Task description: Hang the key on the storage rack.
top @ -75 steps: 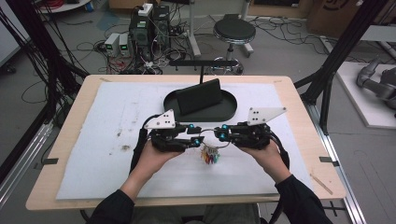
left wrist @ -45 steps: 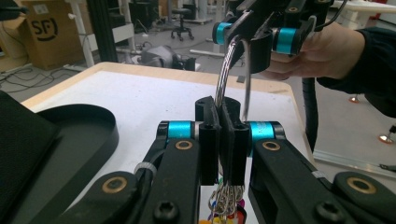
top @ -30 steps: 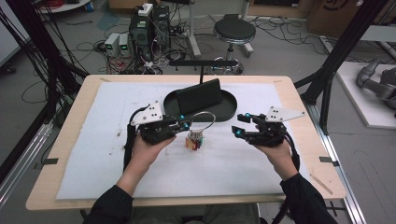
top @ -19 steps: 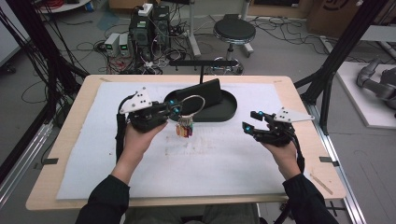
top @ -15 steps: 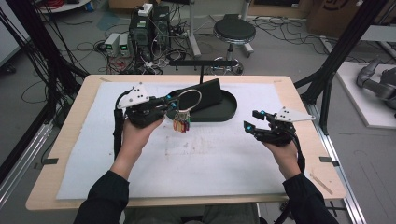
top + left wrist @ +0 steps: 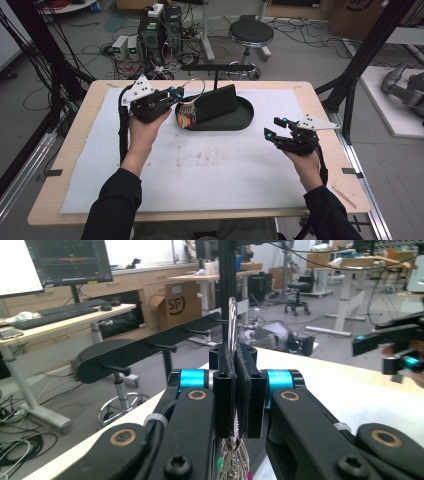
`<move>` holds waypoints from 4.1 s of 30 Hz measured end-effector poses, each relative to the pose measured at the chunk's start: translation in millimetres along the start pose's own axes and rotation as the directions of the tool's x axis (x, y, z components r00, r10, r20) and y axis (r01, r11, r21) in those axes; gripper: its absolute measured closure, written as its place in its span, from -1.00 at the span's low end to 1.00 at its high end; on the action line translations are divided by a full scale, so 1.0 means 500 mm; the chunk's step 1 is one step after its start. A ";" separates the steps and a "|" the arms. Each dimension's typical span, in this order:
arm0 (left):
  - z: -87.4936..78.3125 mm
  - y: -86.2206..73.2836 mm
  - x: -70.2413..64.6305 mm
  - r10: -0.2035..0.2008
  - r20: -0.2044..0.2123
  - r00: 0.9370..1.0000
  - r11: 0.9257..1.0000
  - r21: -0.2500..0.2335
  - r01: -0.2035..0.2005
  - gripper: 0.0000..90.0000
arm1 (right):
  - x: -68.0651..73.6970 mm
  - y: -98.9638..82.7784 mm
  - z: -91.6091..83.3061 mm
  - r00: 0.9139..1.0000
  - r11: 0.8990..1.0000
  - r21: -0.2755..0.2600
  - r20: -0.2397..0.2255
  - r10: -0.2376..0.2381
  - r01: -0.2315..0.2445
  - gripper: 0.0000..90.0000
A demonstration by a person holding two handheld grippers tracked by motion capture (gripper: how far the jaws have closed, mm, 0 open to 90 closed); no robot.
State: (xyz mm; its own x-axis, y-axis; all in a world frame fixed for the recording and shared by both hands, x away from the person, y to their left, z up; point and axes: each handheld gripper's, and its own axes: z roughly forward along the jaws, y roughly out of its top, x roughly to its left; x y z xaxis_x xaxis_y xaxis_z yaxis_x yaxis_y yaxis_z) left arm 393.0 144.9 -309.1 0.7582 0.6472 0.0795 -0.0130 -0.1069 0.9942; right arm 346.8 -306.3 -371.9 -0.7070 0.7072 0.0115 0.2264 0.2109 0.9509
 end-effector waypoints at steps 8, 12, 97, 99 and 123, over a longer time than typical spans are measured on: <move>0.013 -0.005 0.027 -0.011 -0.048 0.999 1.000 0.009 0.012 0.92 | -0.004 0.000 -0.002 1.000 1.000 -0.005 0.009 0.008 -0.008 -0.13; 0.022 -0.004 0.037 -0.018 -0.063 0.998 1.000 0.016 0.019 0.92 | -0.004 0.000 -0.002 1.000 1.000 -0.010 0.012 0.005 -0.005 -0.13; 0.053 -0.055 0.073 -0.064 -0.260 0.963 0.980 0.165 0.110 -0.27 | -0.012 -0.003 -0.001 1.000 1.000 -0.005 0.013 0.015 -0.015 -0.12; 0.033 -0.052 0.054 -0.031 -0.263 0.964 0.989 0.134 0.068 -0.27 | -0.012 -0.003 -0.001 1.000 1.000 -0.006 0.015 0.014 -0.014 -0.12; -0.177 -0.157 -0.041 -0.154 -0.210 0.965 0.974 0.129 0.184 -0.43 | -0.014 -0.009 -0.005 0.998 1.000 0.011 0.068 0.007 -0.008 -0.14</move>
State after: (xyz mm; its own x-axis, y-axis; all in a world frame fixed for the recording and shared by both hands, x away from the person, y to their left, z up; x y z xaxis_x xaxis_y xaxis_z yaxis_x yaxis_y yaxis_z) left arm 320.6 206.8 -382.4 0.5970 0.7999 -0.0613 0.2112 -0.0829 0.9739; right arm 348.8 -314.0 -375.6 -0.6580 0.7530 -0.0029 0.2394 0.2128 0.9473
